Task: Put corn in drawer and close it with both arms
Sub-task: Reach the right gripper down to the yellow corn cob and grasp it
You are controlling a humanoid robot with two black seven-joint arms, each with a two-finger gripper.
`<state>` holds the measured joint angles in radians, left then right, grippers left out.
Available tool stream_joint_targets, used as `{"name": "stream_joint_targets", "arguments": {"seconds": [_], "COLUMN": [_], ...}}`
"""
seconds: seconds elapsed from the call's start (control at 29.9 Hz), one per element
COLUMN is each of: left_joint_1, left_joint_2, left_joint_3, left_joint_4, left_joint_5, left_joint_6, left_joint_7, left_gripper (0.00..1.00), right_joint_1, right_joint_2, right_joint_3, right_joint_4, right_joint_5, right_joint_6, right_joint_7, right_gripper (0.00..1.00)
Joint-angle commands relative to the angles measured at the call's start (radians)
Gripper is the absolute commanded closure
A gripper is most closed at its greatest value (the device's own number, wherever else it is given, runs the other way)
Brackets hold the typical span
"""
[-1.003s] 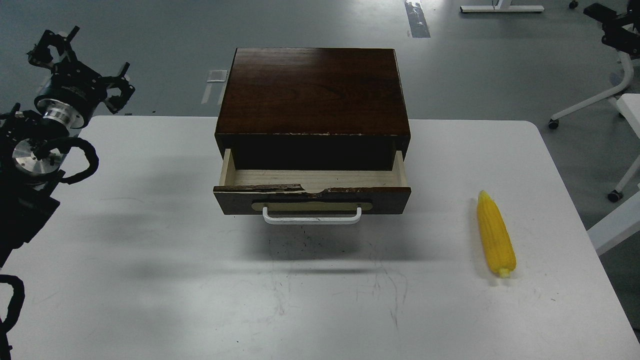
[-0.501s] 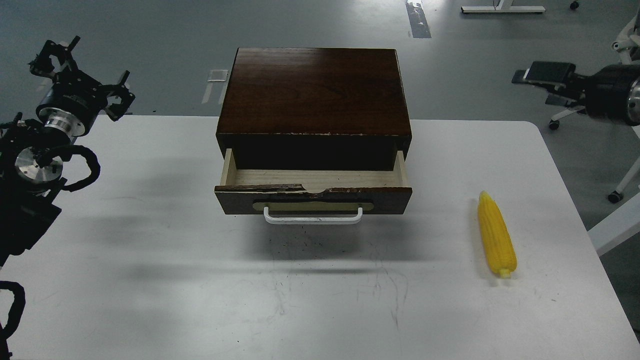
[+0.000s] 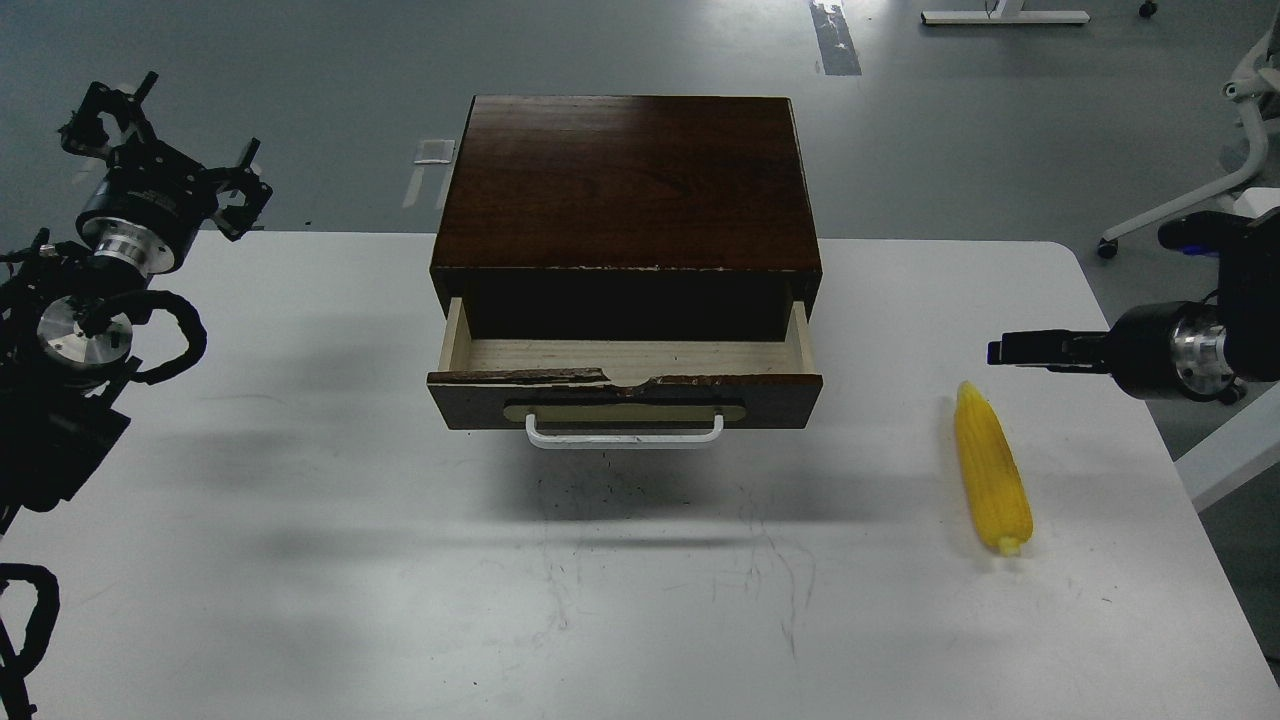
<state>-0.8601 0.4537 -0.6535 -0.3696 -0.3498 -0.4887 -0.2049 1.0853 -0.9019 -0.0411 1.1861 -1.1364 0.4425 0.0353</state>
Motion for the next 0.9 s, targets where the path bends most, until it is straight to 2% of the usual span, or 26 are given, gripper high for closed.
{"name": "stream_joint_targets", "arguments": {"seconds": [0.0,0.37,0.4,0.47,0.53,0.67,0.74,0.8,0.87], "left_joint_1": [0.001,0.023,0.024,0.026,0.032,0.033,0.033,0.033,0.032], "left_joint_2": [0.002,-0.006,-0.006,-0.006,-0.006,-0.004,-0.004,-0.003,-0.003], "left_joint_3": [0.000,-0.001,-0.001,-0.001,-0.001,-0.001,-0.001,-0.001,-0.001], "left_joint_4": [0.000,0.000,0.000,0.000,0.000,0.000,0.000,0.000,0.000], "left_joint_5": [0.000,0.000,0.000,0.000,0.000,0.000,0.000,0.000,0.000], "left_joint_6": [0.000,0.000,0.000,0.000,0.000,0.000,0.000,0.000,0.000], "left_joint_7": [0.001,-0.008,-0.011,-0.011,-0.011,-0.011,-0.011,-0.011,-0.013], "left_gripper": [0.02,0.02,0.02,0.02,0.02,0.02,0.02,0.02,0.02], "right_joint_1": [-0.048,-0.105,-0.111,-0.113,-0.126,-0.133,-0.133,-0.134,-0.134], "right_joint_2": [0.038,0.083,0.087,0.095,0.116,0.127,0.127,0.127,0.123], "right_joint_3": [-0.002,-0.008,-0.008,-0.006,-0.006,-0.006,-0.006,-0.008,-0.008], "right_joint_4": [-0.005,-0.051,-0.059,-0.071,-0.092,-0.092,-0.092,-0.092,-0.091], "right_joint_5": [-0.005,-0.028,-0.028,-0.028,-0.028,-0.028,-0.028,-0.028,-0.028], "right_joint_6": [-0.001,-0.005,-0.005,-0.005,-0.005,-0.008,-0.008,-0.008,-0.008], "right_joint_7": [-0.003,-0.008,-0.008,-0.008,-0.008,-0.008,-0.008,-0.008,-0.008], "right_gripper": [0.06,0.20,0.26,0.30,0.38,0.43,0.52,0.65,0.69]}}
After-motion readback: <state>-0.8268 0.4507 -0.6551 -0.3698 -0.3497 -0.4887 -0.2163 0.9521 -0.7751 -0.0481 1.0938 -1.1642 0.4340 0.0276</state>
